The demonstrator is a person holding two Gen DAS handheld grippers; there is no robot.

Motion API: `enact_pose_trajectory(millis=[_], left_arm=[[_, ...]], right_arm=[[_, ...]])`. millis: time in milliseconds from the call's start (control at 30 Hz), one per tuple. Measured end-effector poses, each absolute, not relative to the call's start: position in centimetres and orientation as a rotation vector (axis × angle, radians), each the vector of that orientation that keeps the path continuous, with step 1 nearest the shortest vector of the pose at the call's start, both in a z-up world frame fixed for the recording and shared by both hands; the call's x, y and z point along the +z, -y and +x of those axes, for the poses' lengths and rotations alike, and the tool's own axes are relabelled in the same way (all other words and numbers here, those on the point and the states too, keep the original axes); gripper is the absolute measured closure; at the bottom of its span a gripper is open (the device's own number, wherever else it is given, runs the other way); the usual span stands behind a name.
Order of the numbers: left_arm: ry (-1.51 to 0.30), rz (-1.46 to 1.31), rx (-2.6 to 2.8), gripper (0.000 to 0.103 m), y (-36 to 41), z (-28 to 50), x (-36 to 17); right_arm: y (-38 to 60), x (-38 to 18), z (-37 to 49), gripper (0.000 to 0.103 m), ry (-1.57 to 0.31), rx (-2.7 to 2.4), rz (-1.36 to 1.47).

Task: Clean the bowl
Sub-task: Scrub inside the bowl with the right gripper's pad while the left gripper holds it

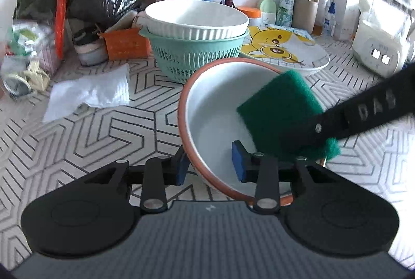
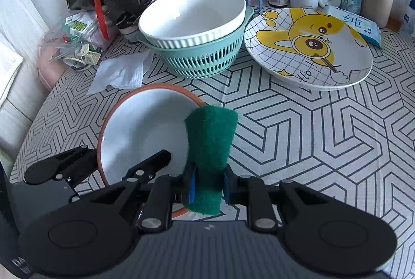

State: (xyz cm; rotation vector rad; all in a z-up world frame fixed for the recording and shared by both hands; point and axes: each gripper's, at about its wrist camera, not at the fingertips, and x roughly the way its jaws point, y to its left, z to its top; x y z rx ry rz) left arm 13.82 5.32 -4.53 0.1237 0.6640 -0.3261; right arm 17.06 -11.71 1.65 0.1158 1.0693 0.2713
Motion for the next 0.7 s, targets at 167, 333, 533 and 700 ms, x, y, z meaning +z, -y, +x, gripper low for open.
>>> enact_pose_trajectory(millis=[167,333,533,700], left_arm=[[-0.651,0.128,-0.324,0.072,-5.6,13.7,-4.5],[-0.622,0.153,-0.318,0.073,-5.3,13.0,-4.6],[-0.611,0.142,-0.327,0.075,-6.0,12.6,-4.9],[-0.604,0.140,-0.326,0.079,-6.6,12.0,-5.1]], right_arm=[[10.9,2.2,17.9,0.083,-1.094,0.269,0.061],[9.6,2.8,18.4,0.083,-1.083,0.249,-0.019],[9.4,3.0,17.7,0.083,-1.027,0.263,-0.025],[9.1,3.2,17.1,0.082,-0.979,0.275,-0.030]])
